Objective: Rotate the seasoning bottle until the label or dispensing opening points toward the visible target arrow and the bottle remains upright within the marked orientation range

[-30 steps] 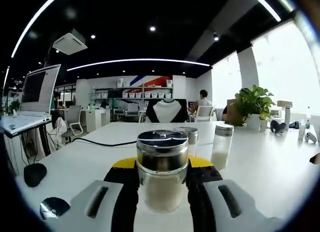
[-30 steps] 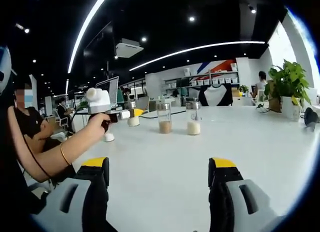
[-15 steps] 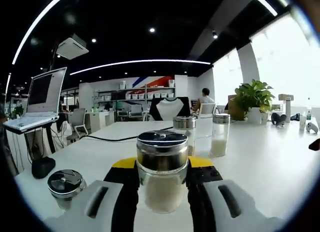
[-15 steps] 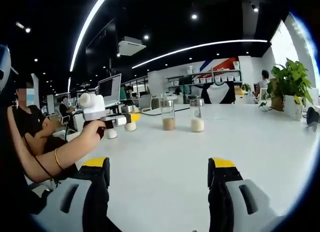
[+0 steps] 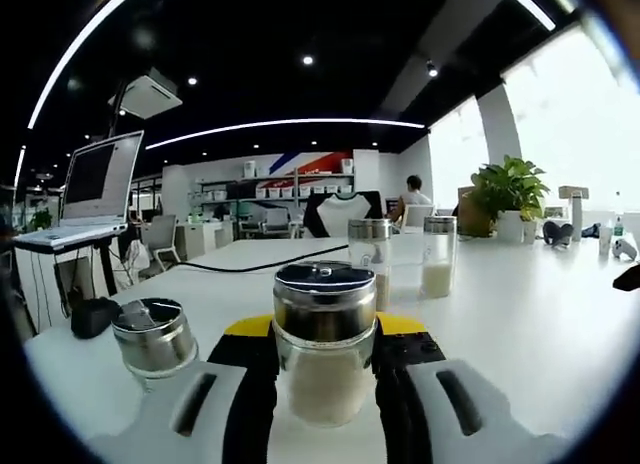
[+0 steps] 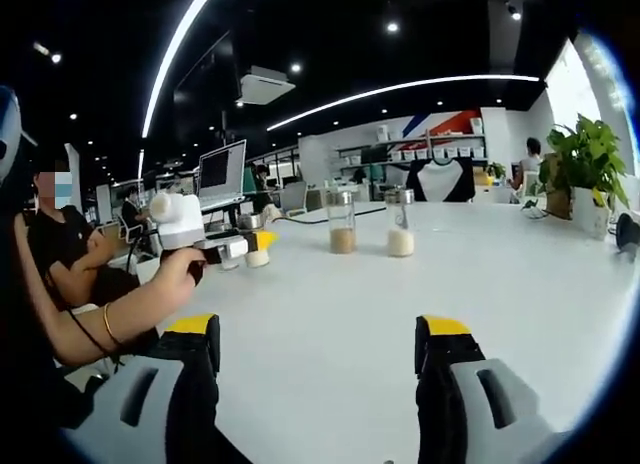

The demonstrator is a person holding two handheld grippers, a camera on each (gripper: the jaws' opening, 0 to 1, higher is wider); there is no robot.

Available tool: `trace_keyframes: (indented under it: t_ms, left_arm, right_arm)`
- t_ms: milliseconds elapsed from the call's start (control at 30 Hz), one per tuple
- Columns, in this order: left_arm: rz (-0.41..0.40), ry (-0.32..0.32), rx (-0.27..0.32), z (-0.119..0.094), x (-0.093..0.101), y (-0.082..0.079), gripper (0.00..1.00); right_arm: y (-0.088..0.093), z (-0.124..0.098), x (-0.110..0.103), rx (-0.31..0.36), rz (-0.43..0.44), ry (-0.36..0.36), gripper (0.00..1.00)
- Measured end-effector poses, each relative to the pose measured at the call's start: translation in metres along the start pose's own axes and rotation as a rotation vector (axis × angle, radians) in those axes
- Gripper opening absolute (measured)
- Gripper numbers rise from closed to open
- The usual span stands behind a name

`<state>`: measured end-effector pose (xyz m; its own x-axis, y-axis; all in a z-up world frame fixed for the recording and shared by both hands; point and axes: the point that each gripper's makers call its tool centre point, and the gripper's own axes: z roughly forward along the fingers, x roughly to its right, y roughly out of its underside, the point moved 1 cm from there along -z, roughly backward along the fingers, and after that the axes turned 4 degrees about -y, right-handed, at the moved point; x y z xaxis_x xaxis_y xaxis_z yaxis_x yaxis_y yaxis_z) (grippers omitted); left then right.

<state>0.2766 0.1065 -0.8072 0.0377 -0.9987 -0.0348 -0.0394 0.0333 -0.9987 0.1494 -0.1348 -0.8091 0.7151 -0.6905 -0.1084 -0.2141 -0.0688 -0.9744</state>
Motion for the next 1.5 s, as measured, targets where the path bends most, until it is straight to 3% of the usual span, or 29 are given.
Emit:
trace_keyframes:
  t_ms: [500,533,1033,1500]
  left_arm:
    - [-0.027,-0.006,-0.046,-0.005,-0.006,0.018,0.38]
    - [-0.029,-0.009,-0.021,-0.005,-0.008,0.014,0.38]
    - [-0.043,-0.01,-0.025,-0.009,-0.006,0.014,0.38]
    - [-0.041,0.051,-0.03,-0.01,-0.003,0.013,0.37]
  right_arm:
    - [-0.001,0.006,-0.002,-0.012,-0.012,0.002,0.81]
    - [-0.001,0.006,-0.002,-0.013,-0.011,-0.001,0.81]
    - [0.005,0.009,-0.003,-0.031,-0.009,-0.01,0.8]
    - [0.003,0.008,0.003,-0.03,-0.019,-0.001,0.8]
